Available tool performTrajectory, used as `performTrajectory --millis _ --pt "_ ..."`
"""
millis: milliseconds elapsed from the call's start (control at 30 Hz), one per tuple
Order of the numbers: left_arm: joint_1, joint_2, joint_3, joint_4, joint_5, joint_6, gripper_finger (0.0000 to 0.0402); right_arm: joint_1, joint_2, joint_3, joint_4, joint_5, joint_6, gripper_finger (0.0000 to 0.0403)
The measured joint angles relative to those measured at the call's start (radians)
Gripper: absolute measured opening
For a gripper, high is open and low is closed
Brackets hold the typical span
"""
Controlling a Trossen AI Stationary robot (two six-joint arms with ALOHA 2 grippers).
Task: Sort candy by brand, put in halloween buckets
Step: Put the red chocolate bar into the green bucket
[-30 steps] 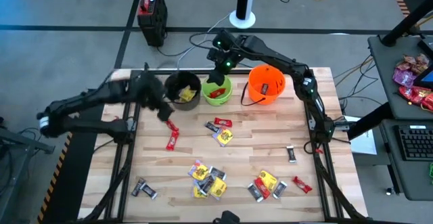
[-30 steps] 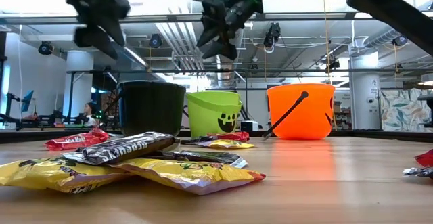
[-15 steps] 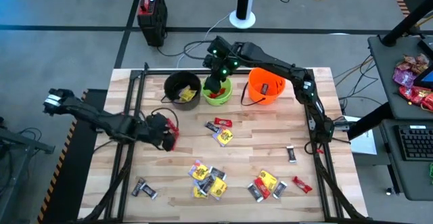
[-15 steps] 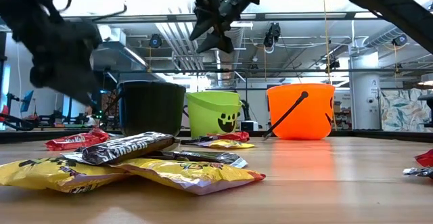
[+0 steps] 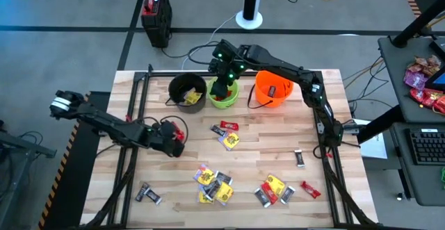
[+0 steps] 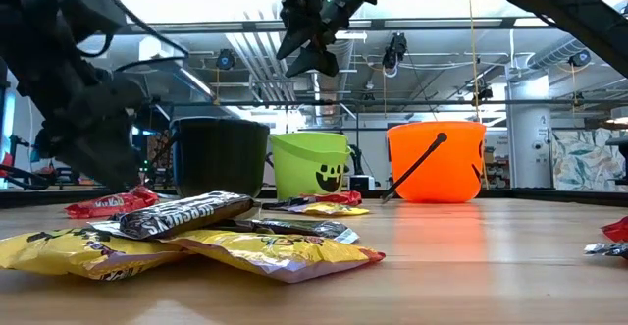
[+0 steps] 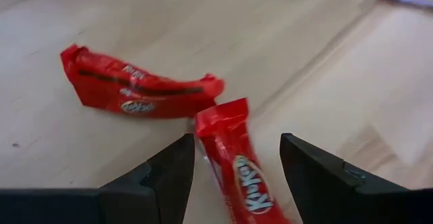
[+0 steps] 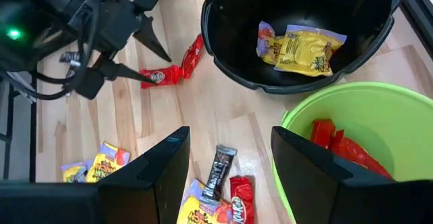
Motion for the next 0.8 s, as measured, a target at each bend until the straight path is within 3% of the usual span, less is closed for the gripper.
performTrajectory --millis 333,433,600,800 --pt "0.0 0.129 -0.011 0.072 0.029 -0.021 0.0186 0.0 0.0 0.0 0.001 0.0 -0.046 0.0201" --pt "0.0 0.157 -0.006 0.075 0.021 -0.036 0.0144 0.0 0.0 0.0 0.001 0.0 -0.057 0.0201" --pt "0.0 0.167 0.015 0.077 0.024 -0.035 0.0029 0.0 0.0 0.0 -0.005 0.001 -0.06 0.0201" --pt "0.0 0.131 0.063 0.0 0.083 0.046 0.0012 -0.001 0.0 0.0 -0.016 0.001 -0.075 0.0201"
